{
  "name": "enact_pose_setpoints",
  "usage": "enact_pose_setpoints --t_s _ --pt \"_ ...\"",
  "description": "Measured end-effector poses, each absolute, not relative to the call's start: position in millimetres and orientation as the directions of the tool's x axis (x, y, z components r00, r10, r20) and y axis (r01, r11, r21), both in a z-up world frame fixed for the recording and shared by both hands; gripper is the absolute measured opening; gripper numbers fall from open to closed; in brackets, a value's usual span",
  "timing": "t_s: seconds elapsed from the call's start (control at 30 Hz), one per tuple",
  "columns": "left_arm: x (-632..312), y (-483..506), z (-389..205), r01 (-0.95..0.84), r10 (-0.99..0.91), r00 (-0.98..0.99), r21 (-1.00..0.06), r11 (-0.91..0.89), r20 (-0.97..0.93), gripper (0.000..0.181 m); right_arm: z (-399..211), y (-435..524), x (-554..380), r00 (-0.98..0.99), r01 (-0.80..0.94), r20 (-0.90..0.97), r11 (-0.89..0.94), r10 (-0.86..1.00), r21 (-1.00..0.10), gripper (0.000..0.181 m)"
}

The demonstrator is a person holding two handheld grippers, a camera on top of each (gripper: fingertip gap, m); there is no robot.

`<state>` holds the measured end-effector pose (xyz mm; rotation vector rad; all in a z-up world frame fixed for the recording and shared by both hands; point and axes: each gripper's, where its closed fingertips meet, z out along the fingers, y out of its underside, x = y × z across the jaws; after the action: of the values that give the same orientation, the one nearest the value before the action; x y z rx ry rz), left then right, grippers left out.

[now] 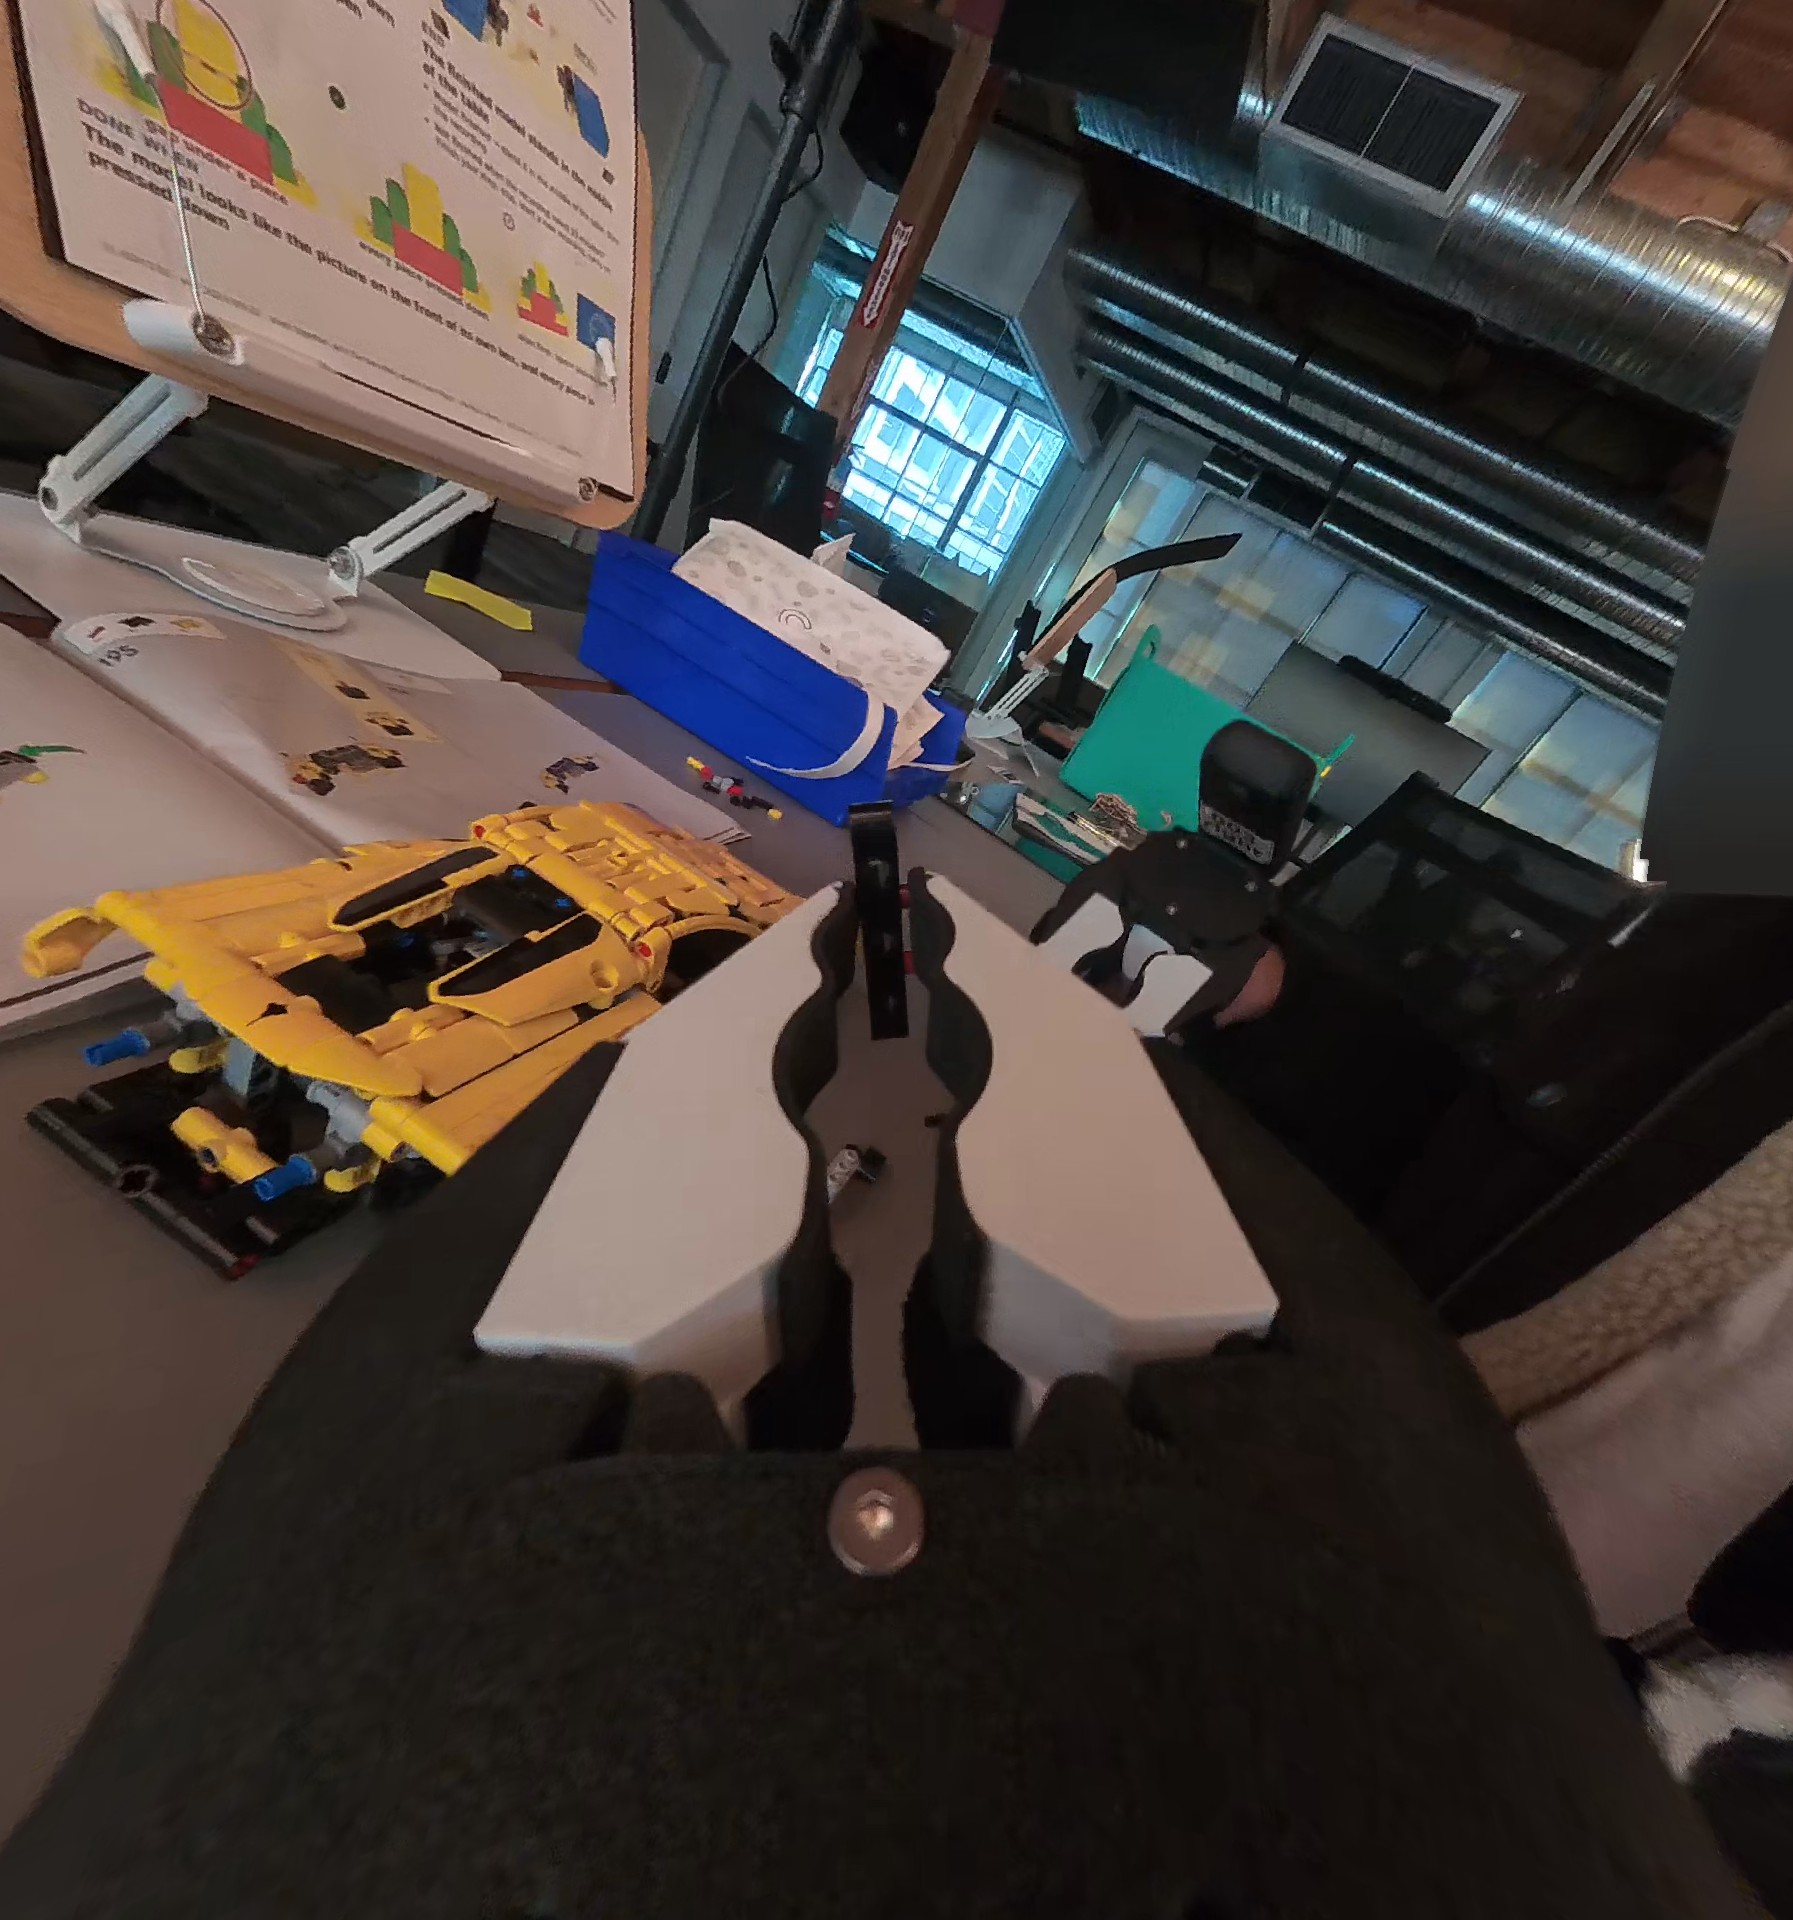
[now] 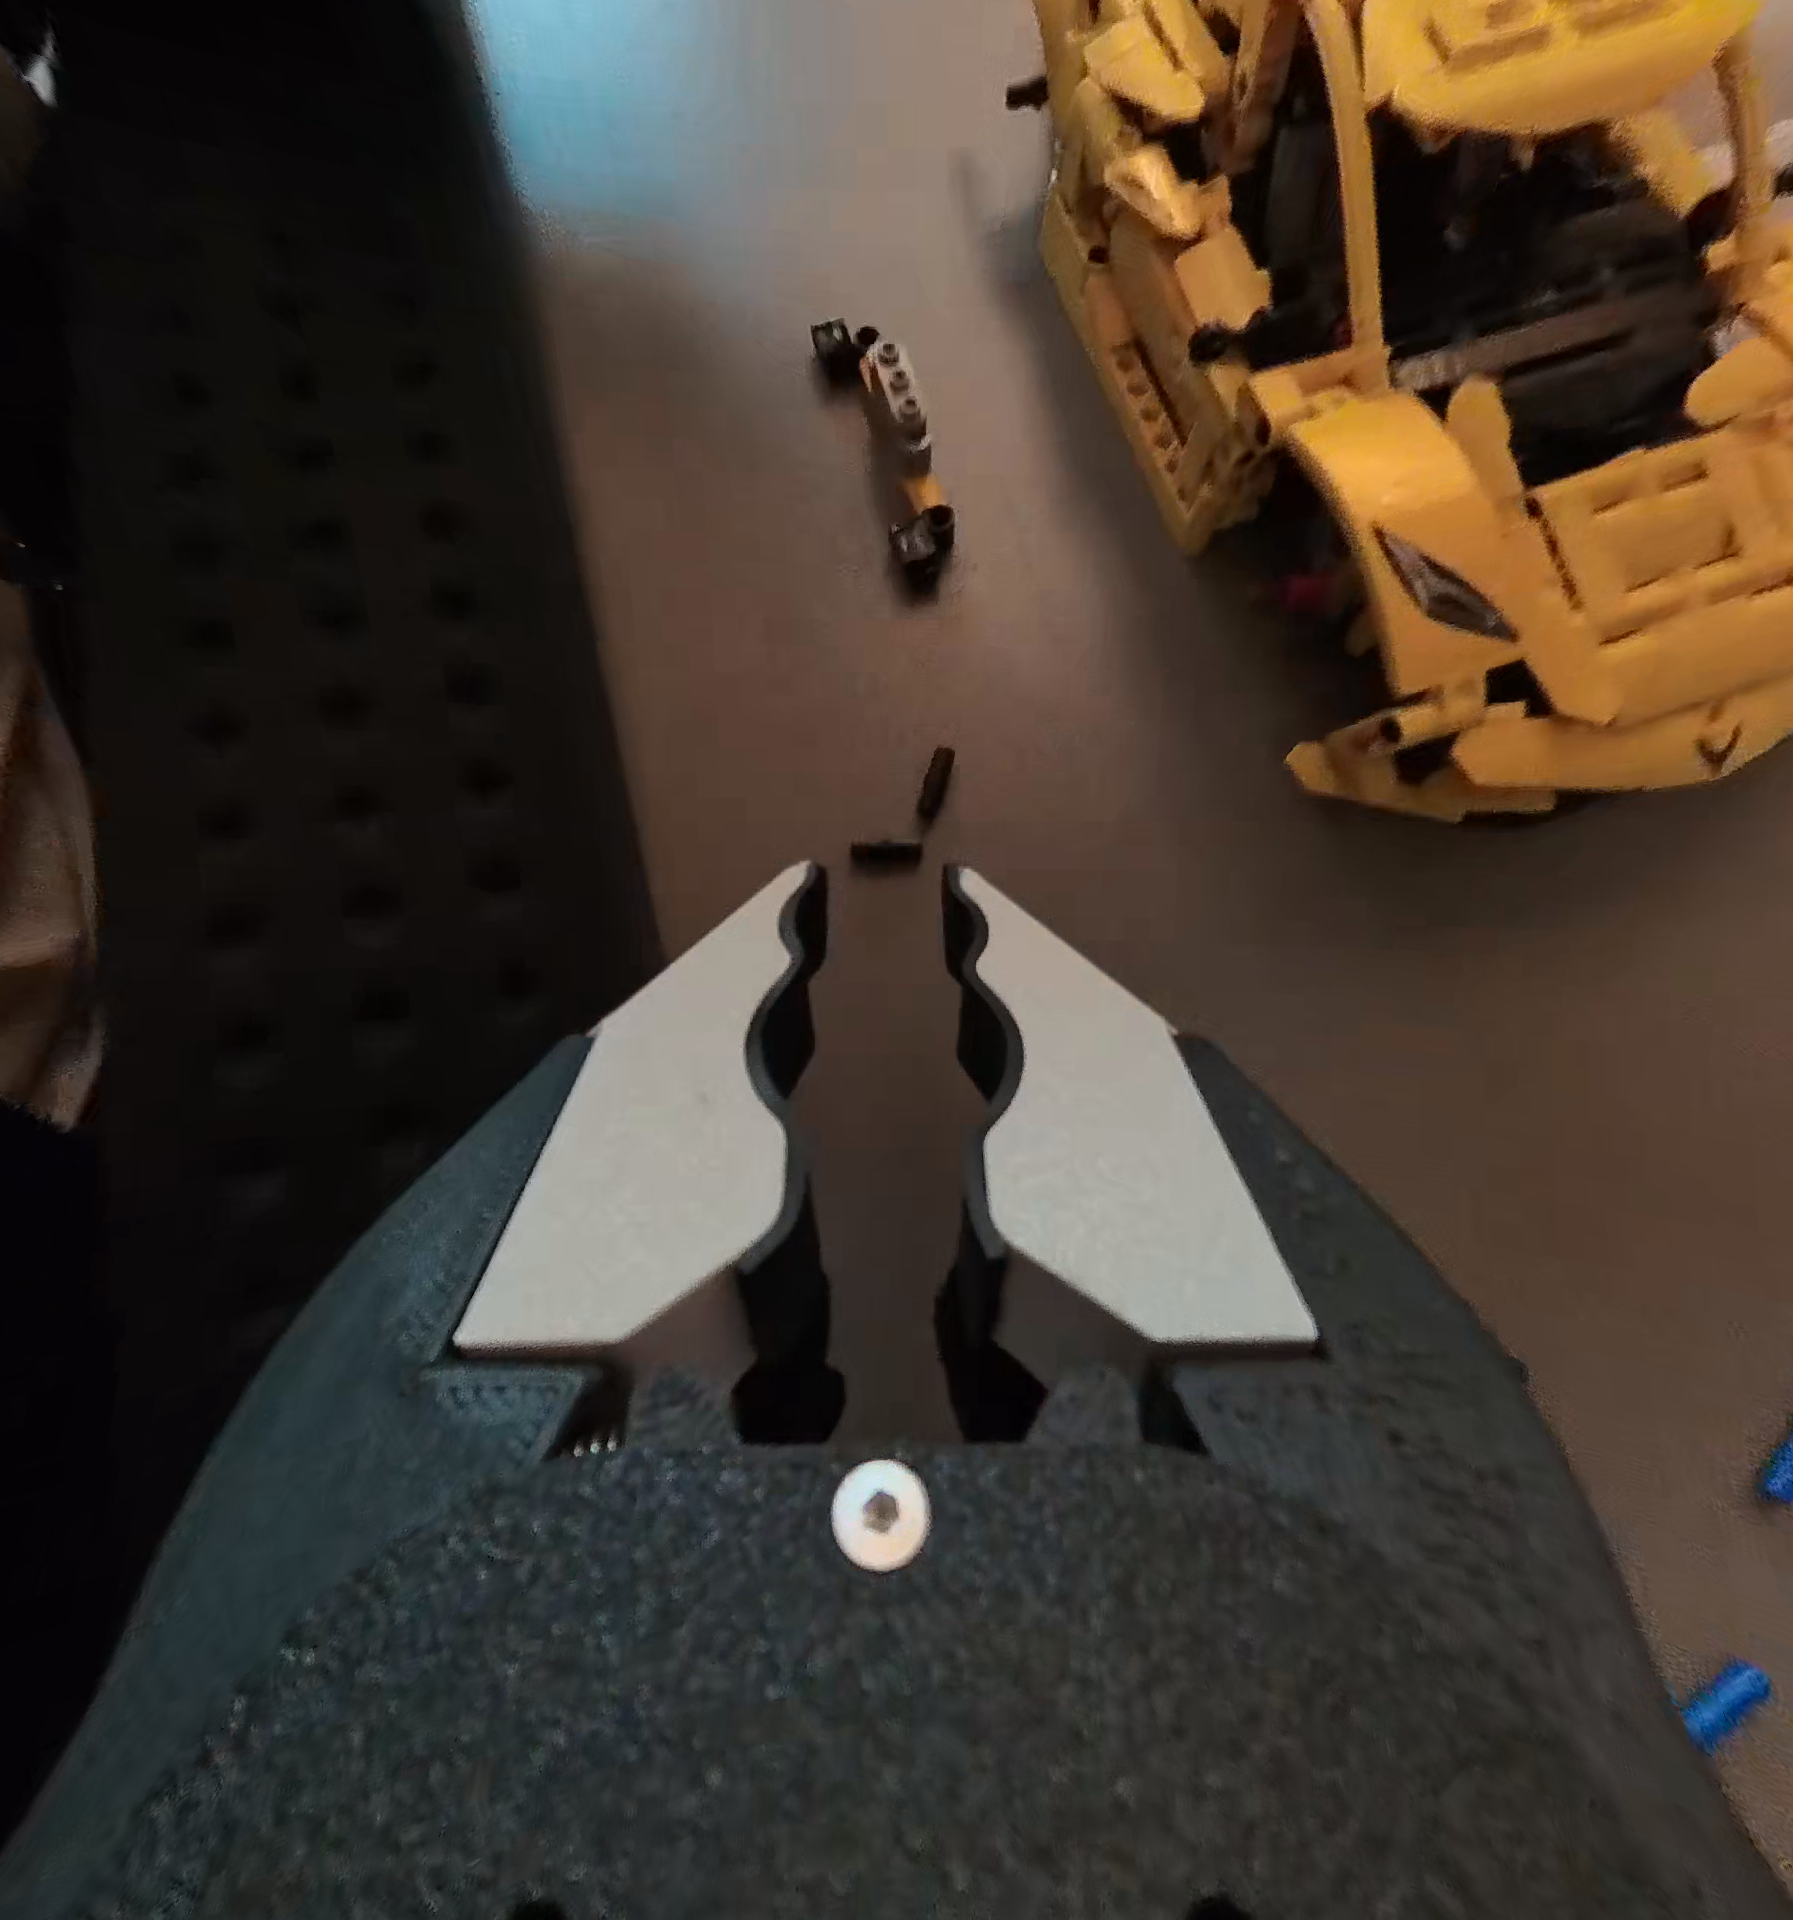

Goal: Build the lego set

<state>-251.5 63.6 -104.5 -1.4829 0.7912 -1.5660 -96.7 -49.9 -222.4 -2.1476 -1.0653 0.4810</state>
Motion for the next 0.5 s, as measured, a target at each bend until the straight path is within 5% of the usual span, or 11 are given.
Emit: enact_pose_setpoints --t_s 0.5 --pt "-248 58 -107 0.121 -0.883 0.029 -0.878 -0.463 0.469 0.009 -244 -48 -111 0.608 0.574 -0.068 -0.497 0.791 -0.651 0.019"
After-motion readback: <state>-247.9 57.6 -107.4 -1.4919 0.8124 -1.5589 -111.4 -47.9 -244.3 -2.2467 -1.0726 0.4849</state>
